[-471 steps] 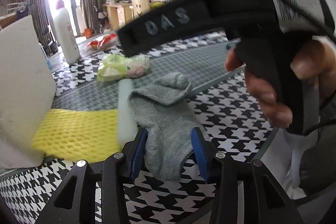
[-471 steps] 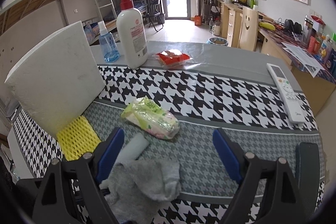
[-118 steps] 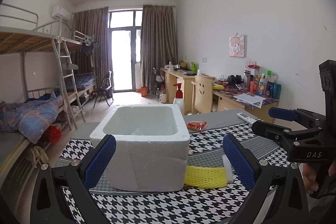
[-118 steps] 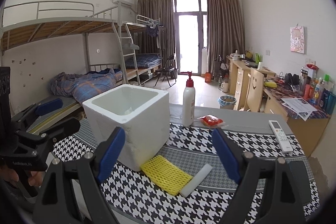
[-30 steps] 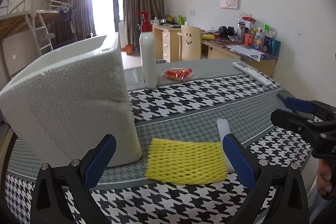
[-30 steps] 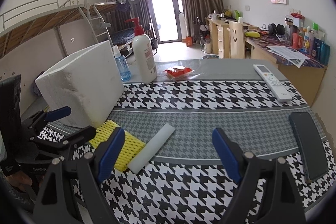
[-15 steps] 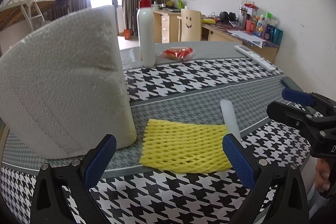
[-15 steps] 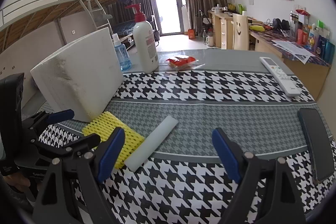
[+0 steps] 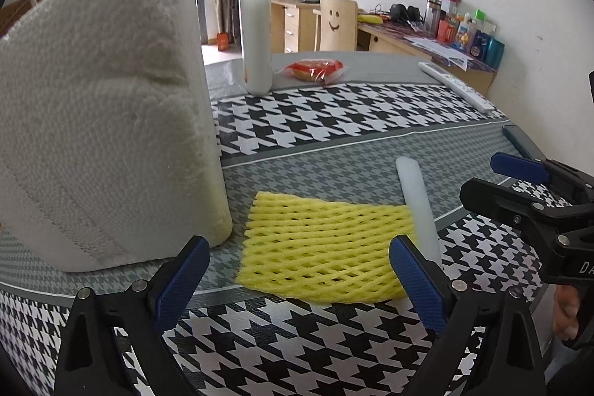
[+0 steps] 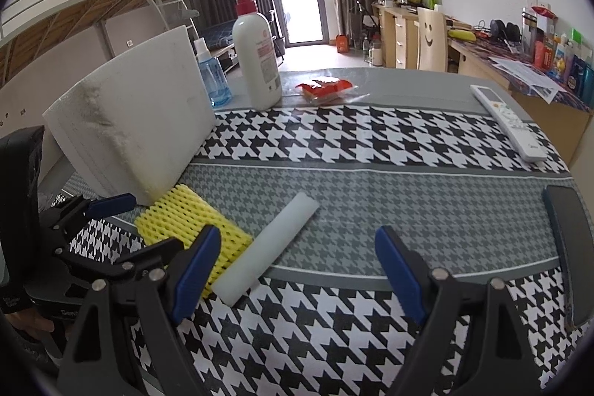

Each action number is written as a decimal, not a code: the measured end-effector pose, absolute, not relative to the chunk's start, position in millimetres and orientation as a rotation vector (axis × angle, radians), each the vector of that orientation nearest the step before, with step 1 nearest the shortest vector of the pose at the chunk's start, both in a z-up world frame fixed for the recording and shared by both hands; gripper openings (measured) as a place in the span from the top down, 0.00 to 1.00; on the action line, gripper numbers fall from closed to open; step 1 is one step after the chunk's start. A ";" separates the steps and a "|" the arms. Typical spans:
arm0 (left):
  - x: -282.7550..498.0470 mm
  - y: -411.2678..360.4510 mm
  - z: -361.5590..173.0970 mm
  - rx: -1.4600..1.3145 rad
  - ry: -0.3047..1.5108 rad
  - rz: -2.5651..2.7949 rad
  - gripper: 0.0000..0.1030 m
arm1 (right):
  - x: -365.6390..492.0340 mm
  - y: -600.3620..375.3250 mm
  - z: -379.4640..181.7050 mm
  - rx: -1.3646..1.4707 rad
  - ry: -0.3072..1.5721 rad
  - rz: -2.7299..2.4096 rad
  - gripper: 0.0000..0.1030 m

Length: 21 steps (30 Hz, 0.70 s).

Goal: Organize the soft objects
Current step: 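Close the left tool on the yellow foam net and lift it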

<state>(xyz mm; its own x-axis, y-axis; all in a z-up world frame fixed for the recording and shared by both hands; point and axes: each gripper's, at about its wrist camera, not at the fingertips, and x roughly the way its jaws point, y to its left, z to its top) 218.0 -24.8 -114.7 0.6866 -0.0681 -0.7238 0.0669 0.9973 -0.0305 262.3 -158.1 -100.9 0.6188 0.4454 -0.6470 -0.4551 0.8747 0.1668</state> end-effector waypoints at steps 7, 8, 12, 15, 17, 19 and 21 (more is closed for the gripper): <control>220.2 -22.1 -120.1 -0.014 0.834 -0.076 0.07 | 265.8 -155.8 -104.3 -0.018 0.751 0.525 0.15; 220.6 -22.6 -120.8 -0.011 0.836 -0.077 0.09 | 266.5 -155.6 -104.8 -0.017 0.754 0.525 0.15; 225.0 -23.5 -124.6 -0.029 0.861 -0.106 0.21 | 269.0 -155.6 -107.1 -0.011 0.765 0.523 0.15; 227.1 -24.3 -126.9 -0.034 0.882 -0.114 0.28 | 269.9 -153.7 -108.9 -0.014 0.773 0.526 0.15; 226.7 -24.7 -126.5 -0.039 0.881 -0.119 0.30 | 271.4 -153.1 -110.5 -0.009 0.784 0.523 0.15; 226.4 -25.9 -125.8 -0.034 0.880 -0.117 0.33 | 273.0 -151.7 -112.0 -0.002 0.795 0.526 0.15; 225.6 -27.7 -125.3 -0.030 0.877 -0.132 0.41 | 272.6 -148.9 -113.8 -0.008 0.804 0.527 0.15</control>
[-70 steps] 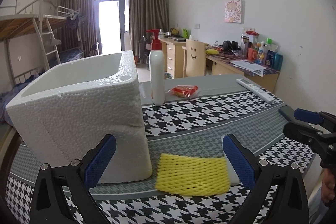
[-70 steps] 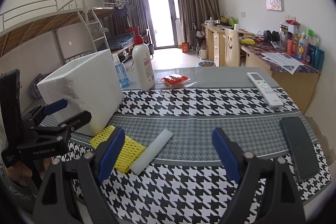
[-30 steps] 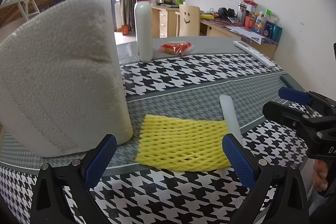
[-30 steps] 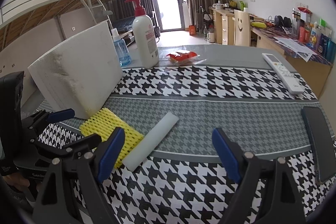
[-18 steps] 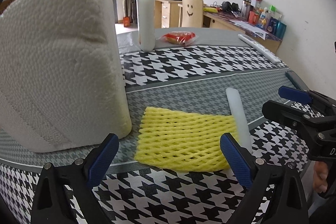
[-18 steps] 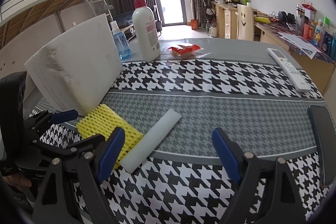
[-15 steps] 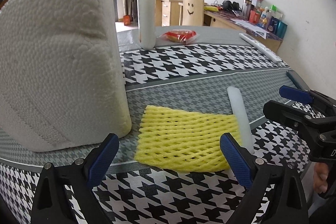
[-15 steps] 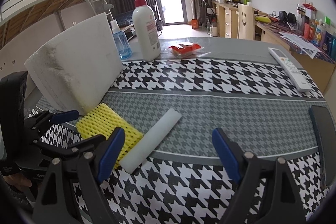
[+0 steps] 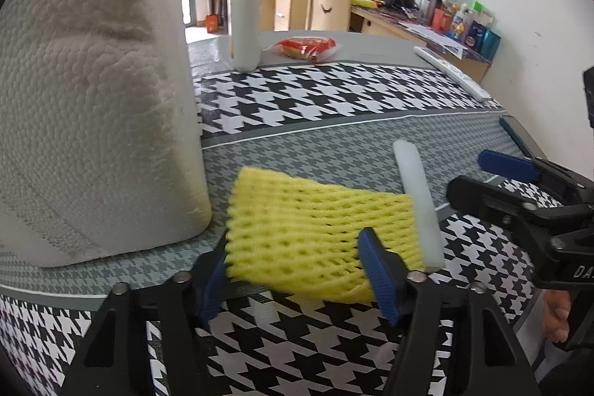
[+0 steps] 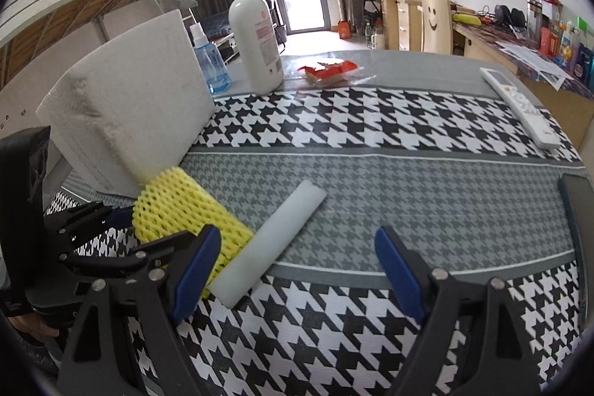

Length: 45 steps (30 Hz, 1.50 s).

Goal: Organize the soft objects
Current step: 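Close the left tool on the yellow foam net and lift it, then lower the right tool onto the white foam stick and close on it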

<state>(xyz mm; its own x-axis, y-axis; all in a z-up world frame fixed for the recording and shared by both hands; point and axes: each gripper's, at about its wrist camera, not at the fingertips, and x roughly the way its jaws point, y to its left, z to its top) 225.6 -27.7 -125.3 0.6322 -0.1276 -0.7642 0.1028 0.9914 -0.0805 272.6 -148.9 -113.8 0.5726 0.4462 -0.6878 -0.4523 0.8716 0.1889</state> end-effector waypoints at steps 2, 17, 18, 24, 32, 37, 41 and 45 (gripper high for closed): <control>223.4 -28.2 -125.1 -0.030 0.874 -0.150 0.49 | 271.2 -146.9 -114.3 -0.017 0.808 0.524 0.15; 222.1 -33.4 -119.6 -0.051 0.845 -0.195 0.82 | 264.3 -146.0 -109.6 -0.001 0.807 0.515 0.15; 220.2 -32.6 -118.2 -0.050 0.839 -0.194 0.82 | 263.8 -144.0 -109.1 -0.007 0.806 0.516 0.15; 211.3 -28.9 -115.2 -0.050 0.826 -0.195 0.83 | 259.8 -136.0 -109.4 -0.030 0.806 0.512 0.15; 200.0 -16.6 -109.9 -0.037 0.797 -0.175 0.83 | 259.0 -127.1 -113.4 -0.036 0.826 0.472 0.15; 190.9 -10.2 -104.0 -0.034 0.761 -0.175 0.83 | 260.6 -123.3 -113.5 -0.035 0.836 0.436 0.15; 184.5 -5.7 -102.2 -0.027 0.733 -0.157 0.83 | 263.9 -119.8 -115.6 -0.038 0.852 0.410 0.24; 181.5 -2.2 -99.8 -0.022 0.711 -0.144 0.83 | 266.2 -115.1 -119.4 -0.036 0.880 0.393 0.33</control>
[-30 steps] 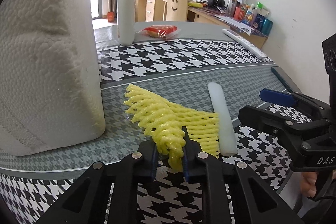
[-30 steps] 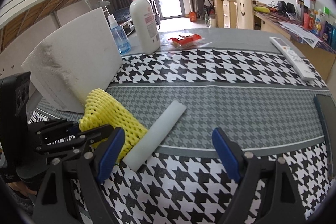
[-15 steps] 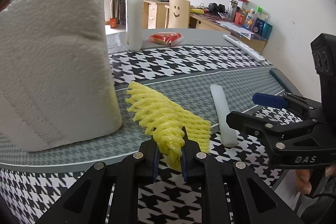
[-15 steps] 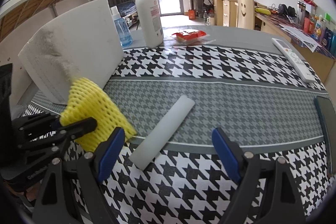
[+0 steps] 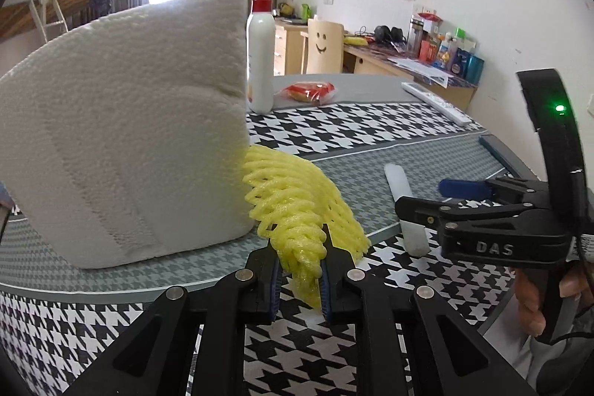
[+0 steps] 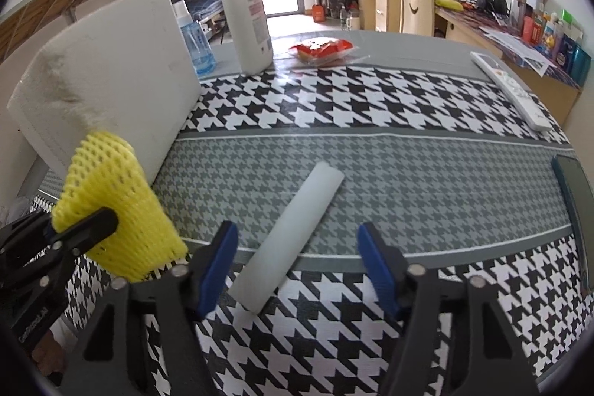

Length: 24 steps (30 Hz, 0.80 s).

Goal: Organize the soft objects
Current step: 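Lower the right tool onto the white foam stick and close on it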

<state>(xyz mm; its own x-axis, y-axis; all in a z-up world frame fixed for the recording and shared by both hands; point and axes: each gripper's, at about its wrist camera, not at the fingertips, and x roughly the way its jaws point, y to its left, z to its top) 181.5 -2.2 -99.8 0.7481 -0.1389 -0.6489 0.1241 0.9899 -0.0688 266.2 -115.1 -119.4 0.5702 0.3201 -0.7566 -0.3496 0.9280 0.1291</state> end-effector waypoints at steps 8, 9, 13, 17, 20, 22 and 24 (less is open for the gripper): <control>177.7 0.8 -100.2 -0.031 0.704 -0.166 0.83 | 264.6 -106.3 -124.0 -0.040 0.911 0.357 0.54; 177.2 0.7 -100.1 -0.032 0.701 -0.172 0.83 | 264.0 -105.6 -124.3 -0.039 0.913 0.355 0.54; 171.3 6.0 -100.2 -0.026 0.693 -0.179 0.83 | 262.8 -104.0 -123.9 -0.037 0.915 0.333 0.55; 167.2 8.7 -99.4 -0.021 0.689 -0.184 0.83 | 263.6 -100.3 -123.7 -0.036 0.916 0.320 0.55; 165.5 9.5 -97.5 -0.021 0.681 -0.184 0.83 | 264.5 -94.5 -123.8 -0.050 0.913 0.310 0.61; 163.9 11.0 -97.2 -0.023 0.682 -0.186 0.83 | 265.4 -91.4 -123.8 -0.057 0.914 0.306 0.61; 163.5 11.3 -97.1 -0.025 0.686 -0.192 0.83 | 266.2 -90.7 -124.1 -0.064 0.909 0.293 0.65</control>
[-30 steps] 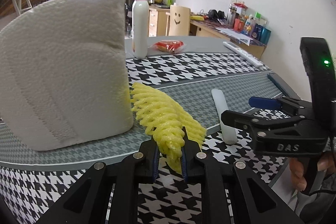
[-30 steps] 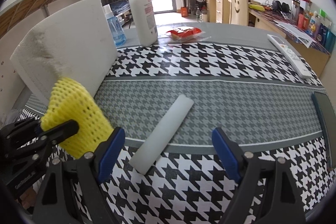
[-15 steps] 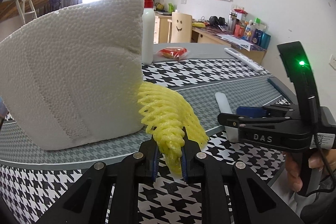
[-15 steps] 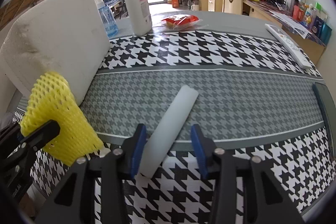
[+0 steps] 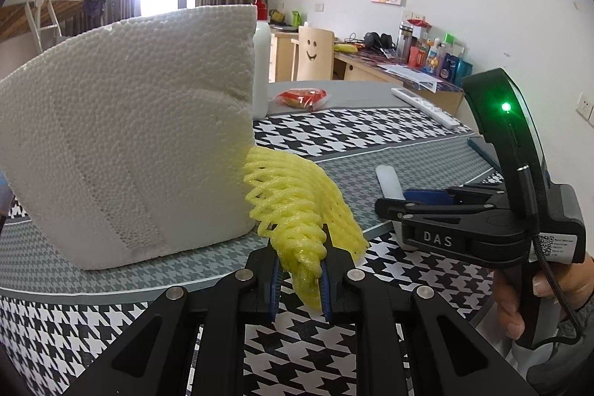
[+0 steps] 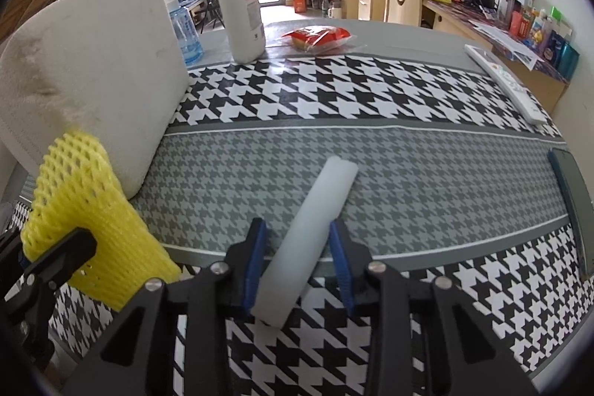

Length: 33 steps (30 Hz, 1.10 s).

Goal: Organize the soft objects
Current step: 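Lower the right tool onto the white foam stick and close on it, then lift the foam stick with the right tool while the left tool carries the net toward the box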

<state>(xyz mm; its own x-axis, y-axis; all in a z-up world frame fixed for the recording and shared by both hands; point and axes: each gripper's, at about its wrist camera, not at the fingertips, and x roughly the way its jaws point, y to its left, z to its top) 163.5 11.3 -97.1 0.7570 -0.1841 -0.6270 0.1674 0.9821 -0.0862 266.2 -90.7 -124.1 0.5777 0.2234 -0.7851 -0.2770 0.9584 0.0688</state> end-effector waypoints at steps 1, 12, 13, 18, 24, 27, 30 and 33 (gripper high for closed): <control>163.2 11.2 -97.1 -0.026 0.686 -0.194 0.83 | 266.0 -90.1 -124.3 -0.077 0.908 0.279 0.69; 164.6 10.6 -95.6 -0.026 0.681 -0.222 0.83 | 263.7 -100.6 -121.0 -0.039 0.905 0.310 0.80; 164.4 10.8 -95.6 -0.026 0.680 -0.223 0.83 | 263.6 -101.8 -120.4 -0.033 0.905 0.312 0.80; 162.6 12.9 -95.9 -0.030 0.674 -0.220 0.83 | 260.4 -109.2 -115.3 -0.015 0.888 0.316 0.80; 161.4 7.6 -94.3 -0.026 0.678 -0.217 0.83 | 258.1 -118.1 -109.3 -0.010 0.884 0.310 0.80; 160.9 3.8 -90.3 -0.023 0.671 -0.228 0.83 | 254.0 -125.8 -103.0 0.012 0.864 0.312 0.80; 162.0 -2.1 -86.8 -0.014 0.663 -0.238 0.83 | 250.7 -128.4 -98.0 0.016 0.847 0.316 0.80; 160.4 -6.5 -82.0 0.002 0.647 -0.243 0.83 | 246.2 -131.9 -90.8 0.027 0.823 0.323 0.80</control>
<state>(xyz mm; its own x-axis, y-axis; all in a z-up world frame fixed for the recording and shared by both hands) 160.4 -6.5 -82.0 0.7704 -0.2230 -0.5972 0.2243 0.9717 -0.0734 246.2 -131.9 -90.8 0.6337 0.2926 -0.7161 -0.2721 0.9509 0.1477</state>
